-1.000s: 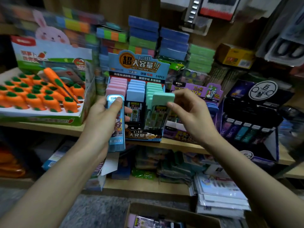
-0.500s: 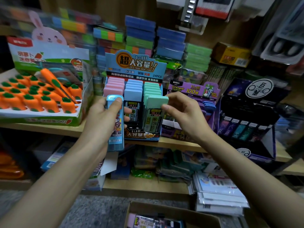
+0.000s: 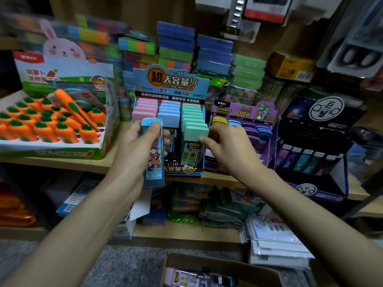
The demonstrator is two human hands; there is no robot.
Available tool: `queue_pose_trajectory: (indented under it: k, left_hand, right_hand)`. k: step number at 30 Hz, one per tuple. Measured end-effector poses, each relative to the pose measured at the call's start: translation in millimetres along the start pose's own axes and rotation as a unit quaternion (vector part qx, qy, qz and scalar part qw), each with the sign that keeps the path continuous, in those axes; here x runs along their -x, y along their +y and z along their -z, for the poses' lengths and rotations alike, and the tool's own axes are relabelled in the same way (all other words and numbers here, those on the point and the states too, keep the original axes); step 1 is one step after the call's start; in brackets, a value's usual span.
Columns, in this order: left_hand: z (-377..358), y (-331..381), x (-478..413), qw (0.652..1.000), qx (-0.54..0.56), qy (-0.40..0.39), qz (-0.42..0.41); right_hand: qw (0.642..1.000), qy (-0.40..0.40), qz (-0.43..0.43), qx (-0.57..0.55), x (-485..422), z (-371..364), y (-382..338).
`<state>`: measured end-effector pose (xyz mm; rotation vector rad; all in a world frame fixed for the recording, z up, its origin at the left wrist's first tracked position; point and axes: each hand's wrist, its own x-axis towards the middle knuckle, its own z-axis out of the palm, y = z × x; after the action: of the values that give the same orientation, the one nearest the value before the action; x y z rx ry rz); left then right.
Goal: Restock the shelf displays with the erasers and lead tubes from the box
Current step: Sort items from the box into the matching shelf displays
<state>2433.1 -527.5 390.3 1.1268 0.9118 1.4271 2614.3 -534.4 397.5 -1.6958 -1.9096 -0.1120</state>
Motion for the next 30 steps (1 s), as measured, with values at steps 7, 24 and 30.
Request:
queue_pose_trajectory:
  k: [7, 24, 30]
  left_hand:
    - [-32, 1, 17, 0.986, 0.152, -0.063, 0.036]
    - [-87, -21, 41, 0.987, -0.078, -0.132, -0.042]
    - [-122, -30, 61, 0.945, -0.148, -0.262, -0.126]
  right_hand:
    - [0.967, -0.074, -0.056, -0.236, 50, 15, -16]
    - [0.857, -0.151, -0.24, -0.43, 101, 77, 38]
    - [0.894, -0.077, -0.201, -0.394, 115, 93, 57]
